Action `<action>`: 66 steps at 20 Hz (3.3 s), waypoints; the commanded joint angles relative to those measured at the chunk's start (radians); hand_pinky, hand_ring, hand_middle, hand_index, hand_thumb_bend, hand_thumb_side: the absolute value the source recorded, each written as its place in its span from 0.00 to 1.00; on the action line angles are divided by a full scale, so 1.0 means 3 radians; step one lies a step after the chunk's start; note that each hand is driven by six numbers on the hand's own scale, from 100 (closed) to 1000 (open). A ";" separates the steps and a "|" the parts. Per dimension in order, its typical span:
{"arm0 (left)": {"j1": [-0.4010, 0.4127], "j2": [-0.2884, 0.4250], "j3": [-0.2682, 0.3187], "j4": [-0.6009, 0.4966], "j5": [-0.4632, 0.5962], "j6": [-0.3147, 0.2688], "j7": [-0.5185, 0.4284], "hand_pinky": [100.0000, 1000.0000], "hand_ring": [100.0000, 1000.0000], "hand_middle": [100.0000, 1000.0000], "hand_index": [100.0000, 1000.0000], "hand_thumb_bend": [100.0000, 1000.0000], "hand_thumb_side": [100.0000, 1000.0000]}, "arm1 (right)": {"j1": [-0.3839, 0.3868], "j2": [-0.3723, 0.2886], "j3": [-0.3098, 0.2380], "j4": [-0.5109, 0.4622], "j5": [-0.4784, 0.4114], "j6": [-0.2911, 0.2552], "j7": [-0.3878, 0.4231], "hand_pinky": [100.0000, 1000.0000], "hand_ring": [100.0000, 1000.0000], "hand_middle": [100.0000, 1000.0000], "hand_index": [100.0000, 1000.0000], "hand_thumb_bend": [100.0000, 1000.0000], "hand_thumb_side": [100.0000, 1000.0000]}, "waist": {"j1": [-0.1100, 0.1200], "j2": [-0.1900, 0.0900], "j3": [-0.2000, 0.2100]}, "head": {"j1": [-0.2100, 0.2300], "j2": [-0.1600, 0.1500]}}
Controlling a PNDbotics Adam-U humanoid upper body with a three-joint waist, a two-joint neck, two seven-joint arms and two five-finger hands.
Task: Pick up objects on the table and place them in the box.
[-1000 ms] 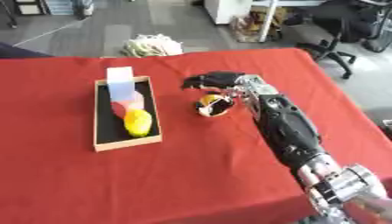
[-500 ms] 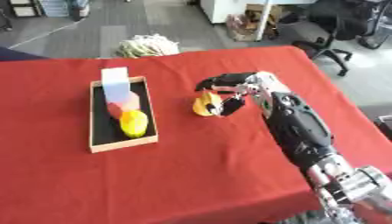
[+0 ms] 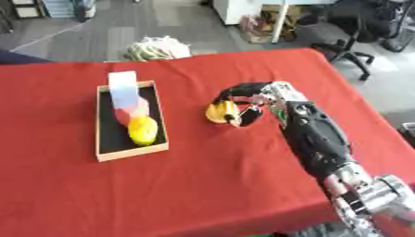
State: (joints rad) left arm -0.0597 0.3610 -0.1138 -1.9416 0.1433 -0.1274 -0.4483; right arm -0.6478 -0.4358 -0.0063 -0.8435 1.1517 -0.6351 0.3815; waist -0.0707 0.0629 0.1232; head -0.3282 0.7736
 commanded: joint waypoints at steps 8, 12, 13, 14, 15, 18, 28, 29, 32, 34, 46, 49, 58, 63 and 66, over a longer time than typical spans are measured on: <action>-0.0011 0.0035 0.0035 -0.0041 0.0003 0.0002 0.0014 0.64 0.49 0.51 0.83 0.00 0.81 | -0.0075 -0.0101 -0.0030 -0.0240 0.0141 0.0009 -0.1145 0.59 0.49 0.13 0.27 0.00 0.16 | 0.0057 0.0008 0.0002 | -0.0017 -0.0012; -0.0007 0.0033 0.0036 -0.0041 0.0006 0.0004 0.0015 0.64 0.49 0.51 0.83 0.00 0.81 | -0.0108 -0.0115 0.0007 -0.0411 0.0048 -0.0079 -0.1237 0.59 0.48 0.13 0.27 0.00 0.15 | 0.0052 -0.0001 0.0006 | -0.0019 -0.0012; -0.0007 0.0032 0.0035 -0.0041 0.0007 0.0004 0.0014 0.64 0.49 0.51 0.83 0.00 0.81 | -0.0125 -0.0114 0.0021 -0.0463 0.0017 -0.0102 -0.1240 0.60 0.48 0.13 0.27 0.00 0.14 | 0.0052 -0.0003 0.0009 | -0.0019 -0.0012; -0.0008 0.0032 0.0034 -0.0042 0.0009 0.0004 0.0012 0.64 0.49 0.51 0.83 0.00 0.81 | -0.0149 -0.0109 0.0037 -0.0515 -0.0017 -0.0125 -0.1240 0.60 0.48 0.13 0.27 0.00 0.14 | 0.0051 -0.0004 0.0012 | -0.0020 -0.0012; -0.0008 0.0033 0.0033 -0.0042 0.0009 0.0004 0.0010 0.64 0.49 0.51 0.83 0.00 0.81 | -0.0178 -0.0102 0.0051 -0.0561 -0.0051 -0.0144 -0.1238 0.60 0.47 0.13 0.27 0.00 0.13 | 0.0051 -0.0005 0.0016 | -0.0024 -0.0012; -0.0011 0.0037 0.0031 -0.0043 0.0013 0.0004 0.0007 0.64 0.49 0.51 0.83 0.00 0.81 | -0.0305 -0.0068 0.0084 -0.0650 -0.0159 -0.0184 -0.1222 0.59 0.47 0.13 0.28 0.00 0.11 | 0.0051 -0.0008 0.0034 | -0.0040 -0.0012; -0.0050 0.0005 -0.0011 -0.0042 0.0041 0.0019 -0.0038 0.64 0.49 0.51 0.83 0.00 0.81 | -0.0794 0.0113 0.0107 -0.0483 -0.0225 -0.0217 -0.1174 0.61 0.48 0.15 0.28 0.00 0.10 | 0.0035 -0.0010 0.0169 | -0.0128 -0.0012; -0.0062 -0.0002 -0.0020 -0.0044 0.0048 0.0020 -0.0047 0.64 0.49 0.51 0.83 0.00 0.81 | -0.0834 0.0136 0.0108 -0.0458 -0.0207 -0.0221 -0.1170 0.61 0.48 0.15 0.28 0.00 0.10 | 0.0035 -0.0008 0.0199 | -0.0144 -0.0012; -0.0082 -0.0019 -0.0032 -0.0047 0.0066 0.0029 -0.0066 0.64 0.49 0.51 0.83 0.00 0.81 | -0.0921 0.0206 0.0106 -0.0375 -0.0147 -0.0230 -0.1161 0.61 0.49 0.16 0.29 0.00 0.10 | 0.0032 -0.0008 0.0283 | -0.0185 -0.0012; -0.0090 -0.0022 -0.0039 -0.0047 0.0075 0.0033 -0.0076 0.64 0.49 0.51 0.83 0.00 0.81 | -0.0956 0.0254 0.0104 -0.0314 -0.0099 -0.0237 -0.1150 0.62 0.50 0.16 0.30 0.00 0.11 | 0.0030 -0.0010 0.0325 | -0.0209 -0.0012; -0.0119 -0.0039 -0.0048 -0.0054 0.0105 0.0044 -0.0101 0.64 0.50 0.51 0.83 0.00 0.80 | -0.0989 0.0464 0.0126 -0.0112 0.0124 -0.0302 -0.1070 0.64 0.55 0.21 0.37 0.00 0.12 | 0.0028 -0.0019 0.0421 | -0.0269 -0.0012; -0.0117 -0.0041 -0.0047 -0.0053 0.0105 0.0046 -0.0101 0.64 0.49 0.51 0.83 0.00 0.80 | -0.0990 0.0472 0.0134 -0.0115 0.0134 -0.0322 -0.1048 0.65 0.57 0.23 0.40 0.00 0.13 | 0.0029 -0.0022 0.0422 | -0.0270 -0.0012; -0.0117 -0.0044 -0.0042 -0.0049 0.0094 0.0050 -0.0074 0.64 0.49 0.51 0.83 0.00 0.80 | -0.0997 0.0457 0.0148 -0.0184 0.0092 -0.0356 -0.0972 0.67 0.61 0.29 0.46 0.00 0.15 | 0.0031 -0.0028 0.0410 | -0.0263 -0.0012; -0.0118 -0.0043 -0.0041 -0.0051 0.0091 0.0049 -0.0067 0.64 0.49 0.51 0.83 0.00 0.80 | -0.0999 0.0455 0.0170 -0.0212 0.0078 -0.0394 -0.0874 0.71 0.69 0.40 0.55 0.00 0.18 | 0.0033 -0.0027 0.0407 | -0.0264 -0.0012; -0.0115 -0.0042 -0.0039 -0.0051 0.0090 0.0049 -0.0061 0.64 0.49 0.51 0.83 0.00 0.80 | -0.0999 0.0451 0.0170 -0.0226 0.0074 -0.0409 -0.0809 0.72 0.71 0.45 0.60 0.00 0.18 | 0.0033 -0.0026 0.0406 | -0.0263 -0.0012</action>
State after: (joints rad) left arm -0.0810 0.3426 -0.1275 -1.9416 0.1694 -0.1115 -0.4710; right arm -0.9228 -0.2786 0.0449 -0.8867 1.1830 -0.7552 0.1304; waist -0.0706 0.0630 0.2468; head -0.4071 0.7736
